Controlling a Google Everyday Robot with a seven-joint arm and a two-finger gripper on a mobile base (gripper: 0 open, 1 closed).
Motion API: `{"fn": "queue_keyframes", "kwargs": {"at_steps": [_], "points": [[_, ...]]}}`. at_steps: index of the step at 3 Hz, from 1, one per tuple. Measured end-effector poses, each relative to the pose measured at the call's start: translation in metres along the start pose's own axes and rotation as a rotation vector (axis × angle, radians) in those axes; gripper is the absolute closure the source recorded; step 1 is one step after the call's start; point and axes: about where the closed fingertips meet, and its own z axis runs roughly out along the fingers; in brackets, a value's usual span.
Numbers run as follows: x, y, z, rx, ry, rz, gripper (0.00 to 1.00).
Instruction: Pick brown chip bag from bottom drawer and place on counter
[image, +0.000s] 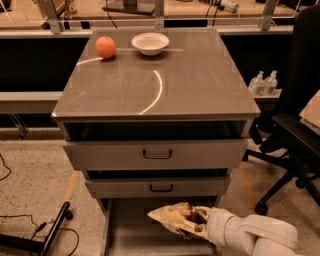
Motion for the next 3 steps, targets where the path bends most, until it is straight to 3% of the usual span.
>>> {"fn": "queue_keyframes", "kwargs": {"at_steps": [1, 2, 3], "points": [[-0.012, -0.001, -0.010, -0.002, -0.003, -0.011, 1.00], [-0.037, -0.003, -0.041, 0.009, 0.003, -0.022, 1.00], [-0.063, -0.020, -0.075, 0.035, 0.026, -0.039, 1.00]]}}
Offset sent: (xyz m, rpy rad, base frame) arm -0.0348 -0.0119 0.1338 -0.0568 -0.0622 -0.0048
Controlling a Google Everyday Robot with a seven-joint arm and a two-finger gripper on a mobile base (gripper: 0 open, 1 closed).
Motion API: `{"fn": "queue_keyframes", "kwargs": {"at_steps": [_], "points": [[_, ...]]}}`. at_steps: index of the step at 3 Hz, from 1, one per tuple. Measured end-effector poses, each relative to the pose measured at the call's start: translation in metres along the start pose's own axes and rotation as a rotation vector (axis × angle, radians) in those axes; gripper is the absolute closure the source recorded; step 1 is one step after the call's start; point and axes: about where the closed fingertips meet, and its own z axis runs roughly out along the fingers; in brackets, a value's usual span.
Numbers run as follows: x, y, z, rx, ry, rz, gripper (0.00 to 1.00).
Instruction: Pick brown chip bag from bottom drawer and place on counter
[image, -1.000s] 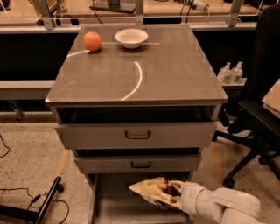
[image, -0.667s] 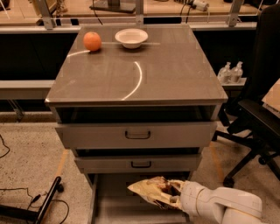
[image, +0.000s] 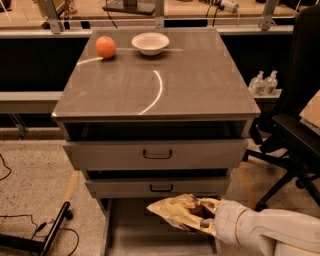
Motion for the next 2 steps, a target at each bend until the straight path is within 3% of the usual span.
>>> {"fn": "queue_keyframes", "kwargs": {"at_steps": [2], "points": [[-0.057, -0.098, -0.079, 0.162, -0.049, -0.073, 1.00]]}}
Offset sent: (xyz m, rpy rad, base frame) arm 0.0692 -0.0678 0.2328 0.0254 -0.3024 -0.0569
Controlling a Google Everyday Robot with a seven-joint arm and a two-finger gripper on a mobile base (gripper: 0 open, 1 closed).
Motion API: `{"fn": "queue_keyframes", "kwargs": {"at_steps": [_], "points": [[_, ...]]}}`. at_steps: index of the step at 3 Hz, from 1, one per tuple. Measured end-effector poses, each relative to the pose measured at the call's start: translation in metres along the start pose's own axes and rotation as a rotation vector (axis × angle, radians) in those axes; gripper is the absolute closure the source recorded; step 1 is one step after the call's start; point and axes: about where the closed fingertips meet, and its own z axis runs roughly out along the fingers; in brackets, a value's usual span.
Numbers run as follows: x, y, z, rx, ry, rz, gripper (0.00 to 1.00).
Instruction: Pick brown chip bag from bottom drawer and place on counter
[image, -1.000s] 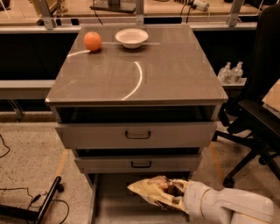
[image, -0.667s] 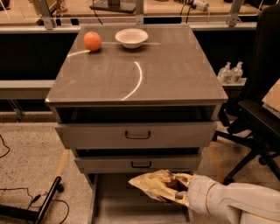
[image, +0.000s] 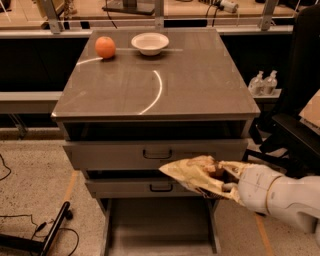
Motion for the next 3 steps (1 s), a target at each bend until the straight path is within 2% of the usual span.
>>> {"fn": "queue_keyframes", "kwargs": {"at_steps": [1, 2, 3], "points": [[-0.029, -0.054, -0.022, 0.064, -0.017, -0.043, 1.00], [-0.064, -0.093, -0.031, 0.107, -0.006, -0.105, 1.00], [-0.085, -0.119, -0.028, 0.125, 0.040, -0.139, 1.00]]}}
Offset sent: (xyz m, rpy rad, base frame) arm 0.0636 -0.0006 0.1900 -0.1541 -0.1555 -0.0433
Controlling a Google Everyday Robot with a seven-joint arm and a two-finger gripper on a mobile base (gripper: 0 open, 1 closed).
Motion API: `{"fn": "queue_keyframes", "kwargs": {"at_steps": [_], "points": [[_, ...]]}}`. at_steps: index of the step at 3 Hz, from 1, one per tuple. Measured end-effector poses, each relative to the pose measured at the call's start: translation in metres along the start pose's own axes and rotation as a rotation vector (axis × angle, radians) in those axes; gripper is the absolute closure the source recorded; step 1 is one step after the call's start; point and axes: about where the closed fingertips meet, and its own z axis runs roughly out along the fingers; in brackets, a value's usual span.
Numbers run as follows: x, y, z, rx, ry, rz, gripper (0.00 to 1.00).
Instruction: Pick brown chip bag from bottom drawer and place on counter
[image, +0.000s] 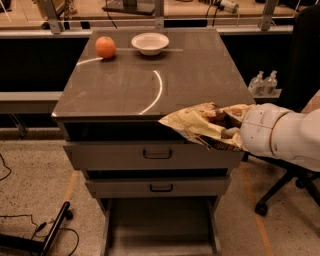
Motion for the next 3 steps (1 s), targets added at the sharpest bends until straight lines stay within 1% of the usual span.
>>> {"fn": "queue_keyframes", "kwargs": {"at_steps": [1, 2, 3], "points": [[0.000, 0.000, 0.000, 0.000, 0.000, 0.000, 1.00], [0.000, -0.011, 0.004, -0.003, 0.004, -0.033, 1.00], [0.004, -0.047, 0.022, -0.035, 0.003, -0.068, 1.00]]}}
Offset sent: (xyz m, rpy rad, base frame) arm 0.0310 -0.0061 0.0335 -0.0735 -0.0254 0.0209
